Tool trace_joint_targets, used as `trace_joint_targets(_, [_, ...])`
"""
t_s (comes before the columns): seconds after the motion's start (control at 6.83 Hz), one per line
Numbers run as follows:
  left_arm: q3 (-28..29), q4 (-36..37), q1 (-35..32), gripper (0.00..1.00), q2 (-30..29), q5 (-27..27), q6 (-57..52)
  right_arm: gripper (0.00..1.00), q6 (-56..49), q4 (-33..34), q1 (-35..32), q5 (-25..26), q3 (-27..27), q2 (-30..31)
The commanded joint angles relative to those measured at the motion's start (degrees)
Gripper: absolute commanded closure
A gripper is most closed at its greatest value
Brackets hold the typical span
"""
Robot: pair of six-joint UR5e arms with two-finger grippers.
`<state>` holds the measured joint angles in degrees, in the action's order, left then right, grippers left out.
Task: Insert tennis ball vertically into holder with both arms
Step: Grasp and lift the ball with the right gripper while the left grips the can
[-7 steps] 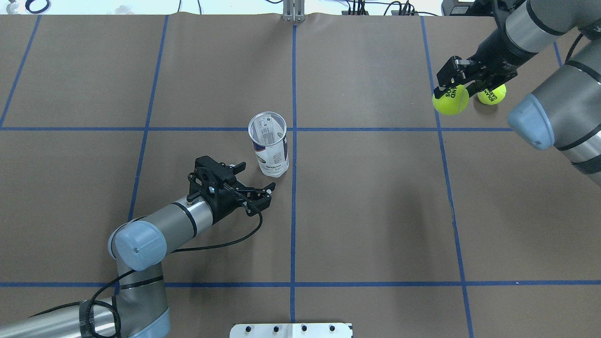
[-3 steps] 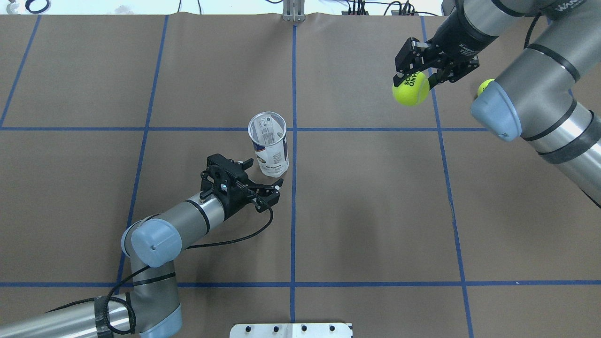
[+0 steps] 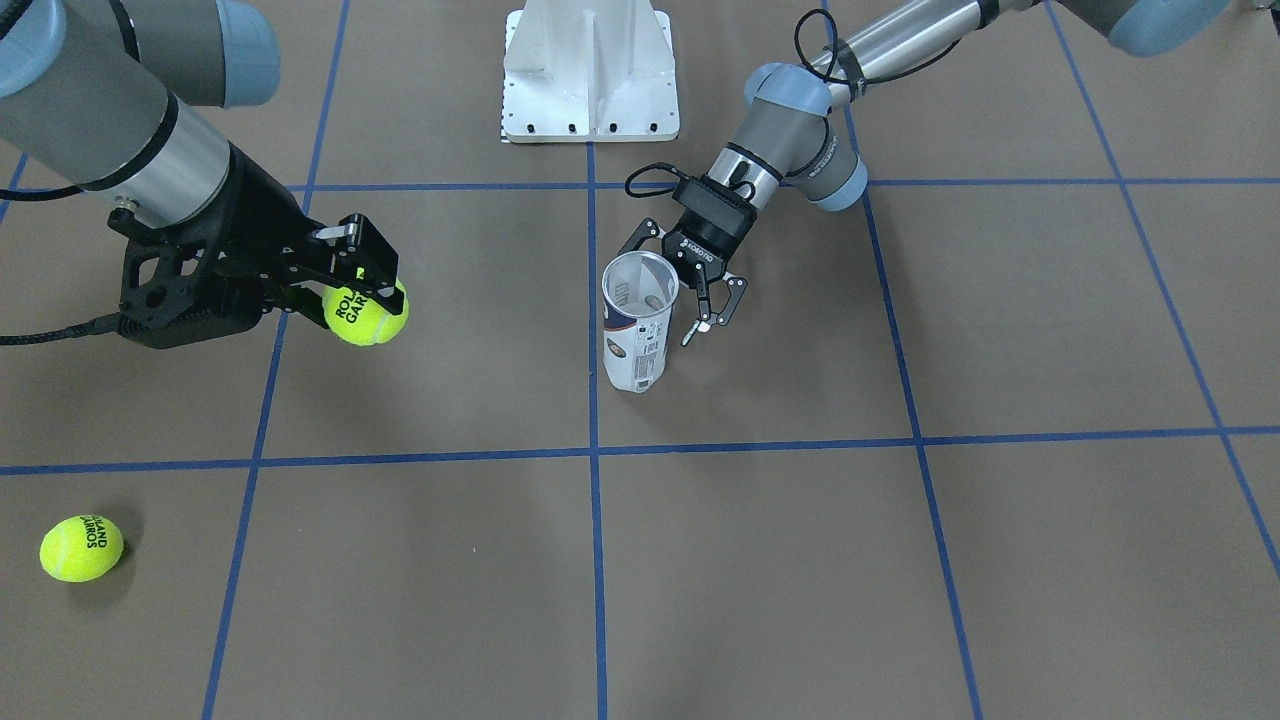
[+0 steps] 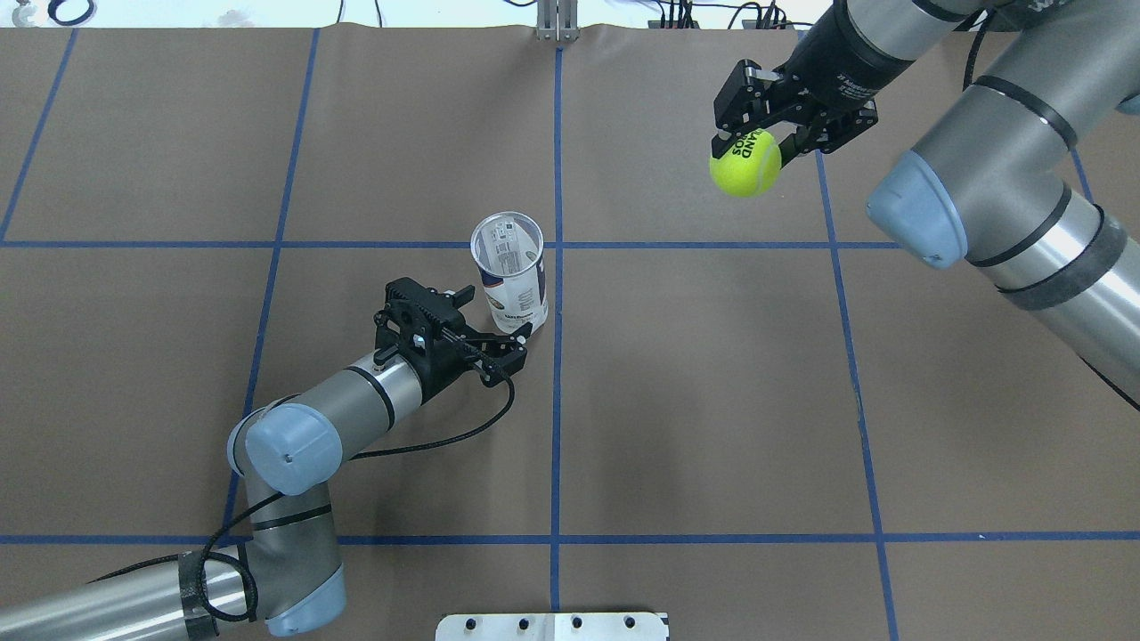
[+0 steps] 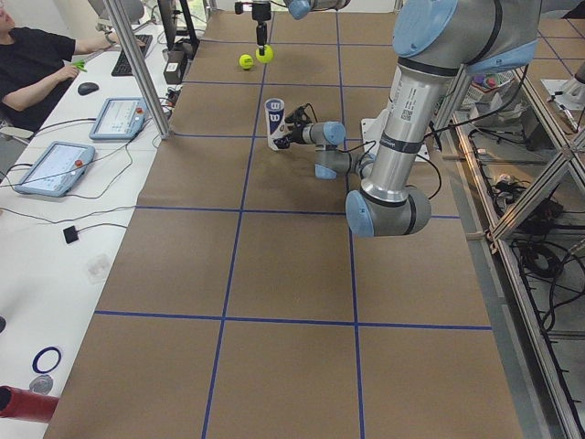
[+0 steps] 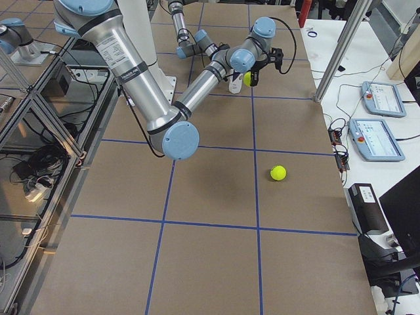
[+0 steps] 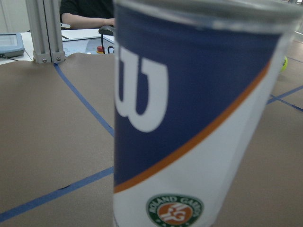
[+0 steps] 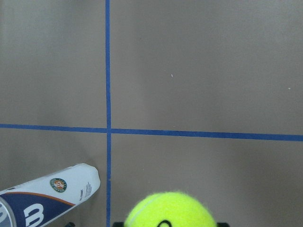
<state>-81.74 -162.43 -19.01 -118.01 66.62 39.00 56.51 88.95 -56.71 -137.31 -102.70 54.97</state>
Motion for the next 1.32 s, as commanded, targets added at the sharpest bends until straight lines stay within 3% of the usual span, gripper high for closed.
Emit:
trace_joint_targets(0.0, [0.00, 0.36, -0.32, 0.01, -1.60, -0.18, 0.02, 1.00, 0.26, 0.00, 0.54, 0.02, -0.65, -1.26])
trace_joint_targets(1.17, [4.57, 0.28, -1.20, 0.01, -5.47, -1.15, 0.02, 1.00, 8.68, 0.00, 7.39, 3.88, -0.83, -8.91])
